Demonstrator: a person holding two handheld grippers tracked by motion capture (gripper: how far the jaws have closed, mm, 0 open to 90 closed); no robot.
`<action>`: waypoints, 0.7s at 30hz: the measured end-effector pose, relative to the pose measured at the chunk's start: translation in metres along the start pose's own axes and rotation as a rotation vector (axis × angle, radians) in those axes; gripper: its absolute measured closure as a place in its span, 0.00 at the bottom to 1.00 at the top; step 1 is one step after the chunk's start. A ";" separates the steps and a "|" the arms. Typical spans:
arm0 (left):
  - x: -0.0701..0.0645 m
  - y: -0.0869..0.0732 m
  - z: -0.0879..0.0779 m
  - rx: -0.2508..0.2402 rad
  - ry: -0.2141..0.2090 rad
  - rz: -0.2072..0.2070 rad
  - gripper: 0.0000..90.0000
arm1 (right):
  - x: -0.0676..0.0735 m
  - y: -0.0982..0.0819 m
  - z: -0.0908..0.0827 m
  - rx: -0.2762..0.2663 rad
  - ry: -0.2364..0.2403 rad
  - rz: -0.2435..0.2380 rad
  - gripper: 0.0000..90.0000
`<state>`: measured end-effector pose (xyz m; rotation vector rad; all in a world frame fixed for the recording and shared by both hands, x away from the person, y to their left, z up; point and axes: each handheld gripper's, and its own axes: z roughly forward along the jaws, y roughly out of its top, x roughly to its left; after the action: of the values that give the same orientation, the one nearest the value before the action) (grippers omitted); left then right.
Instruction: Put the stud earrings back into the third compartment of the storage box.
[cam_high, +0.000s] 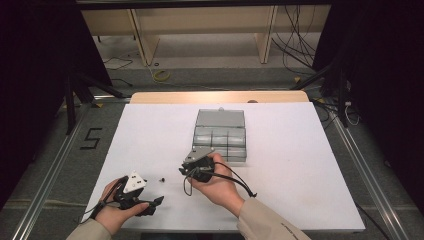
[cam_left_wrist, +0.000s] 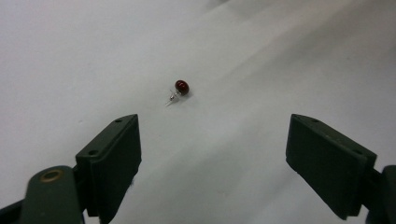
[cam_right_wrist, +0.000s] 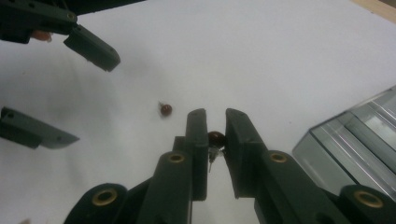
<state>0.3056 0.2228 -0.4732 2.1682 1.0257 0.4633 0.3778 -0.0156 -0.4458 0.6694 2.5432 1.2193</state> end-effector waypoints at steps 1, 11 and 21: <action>0.000 0.000 0.000 0.003 0.001 0.005 0.20 | 0.000 -0.001 -0.002 0.003 -0.001 0.006 0.89; 0.001 0.000 0.000 0.006 0.001 0.002 0.20 | -0.016 -0.007 -0.023 -0.005 -0.031 0.019 0.89; 0.001 0.000 0.000 0.010 0.001 -0.001 0.20 | -0.036 -0.013 -0.042 -0.023 -0.079 0.056 0.89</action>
<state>0.3063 0.2239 -0.4735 2.1771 1.0316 0.4602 0.3885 -0.0684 -0.4292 0.7720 2.4578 1.2133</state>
